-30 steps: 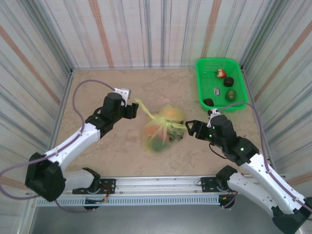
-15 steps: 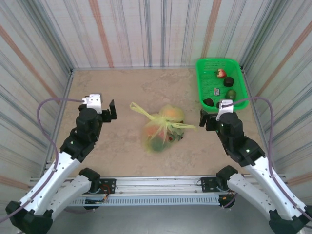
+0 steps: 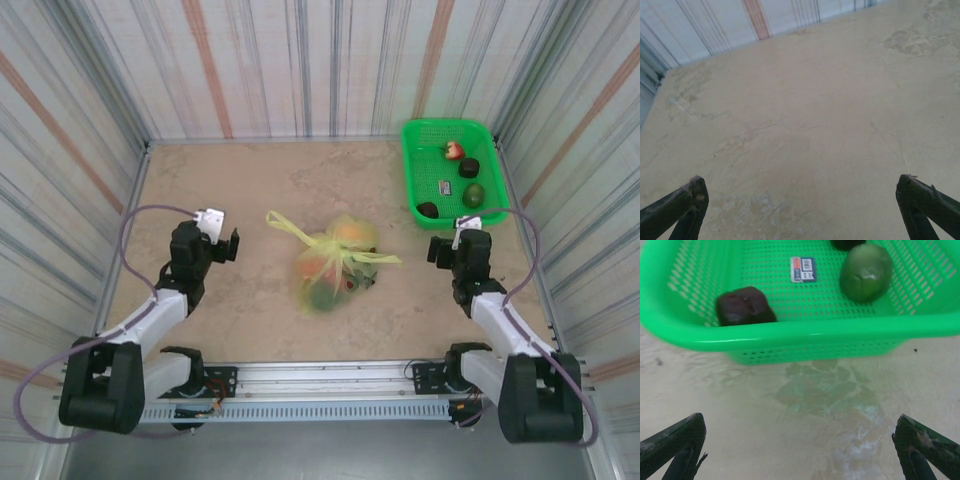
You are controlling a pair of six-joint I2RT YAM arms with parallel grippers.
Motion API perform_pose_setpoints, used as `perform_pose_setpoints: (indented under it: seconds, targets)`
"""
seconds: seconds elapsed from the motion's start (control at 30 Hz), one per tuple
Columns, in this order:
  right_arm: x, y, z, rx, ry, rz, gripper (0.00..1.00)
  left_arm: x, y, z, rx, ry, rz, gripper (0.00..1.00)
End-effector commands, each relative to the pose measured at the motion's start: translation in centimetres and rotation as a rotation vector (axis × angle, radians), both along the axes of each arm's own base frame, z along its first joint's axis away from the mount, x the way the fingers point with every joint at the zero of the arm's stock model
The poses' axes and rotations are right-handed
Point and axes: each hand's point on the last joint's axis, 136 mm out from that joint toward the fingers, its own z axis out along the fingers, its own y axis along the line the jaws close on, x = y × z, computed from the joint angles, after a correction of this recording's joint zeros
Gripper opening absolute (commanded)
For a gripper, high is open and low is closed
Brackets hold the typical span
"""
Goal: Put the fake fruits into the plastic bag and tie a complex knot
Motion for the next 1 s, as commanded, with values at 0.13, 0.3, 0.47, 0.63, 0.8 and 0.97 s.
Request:
perform_pose_setpoints:
  seconds: [0.13, 0.3, 0.47, 0.63, 0.8, 0.97]
  targets:
    - [4.2, 1.3, 1.2, 0.06, -0.187, 0.124, 0.99, 1.7, 2.1, -1.2, -0.078, -0.046, 0.06, 0.99]
    - [6.5, 1.7, 0.9, 0.141, -0.188, 0.154, 0.99, 3.8, 3.0, -1.9, -0.2, -0.001, 0.109, 0.99]
    - [6.2, 2.4, -0.8, 0.13, -0.249, 0.193, 0.99, 3.6, 3.5, -3.5, -0.193, -0.097, 0.131, 0.99]
    - [7.0, 2.5, -1.4, 0.151, -0.18, 0.206, 0.99, 4.3, 1.8, -4.3, -0.158, 0.011, 0.063, 0.99]
    - [7.2, 1.7, -1.6, 0.131, -0.167, 0.143, 0.99, 4.4, 1.7, -4.2, -0.16, 0.004, 0.059, 0.99]
    - [7.1, 1.7, -1.5, 0.118, -0.173, 0.133, 0.99, 4.3, 1.7, -4.3, -0.153, 0.007, 0.063, 0.99]
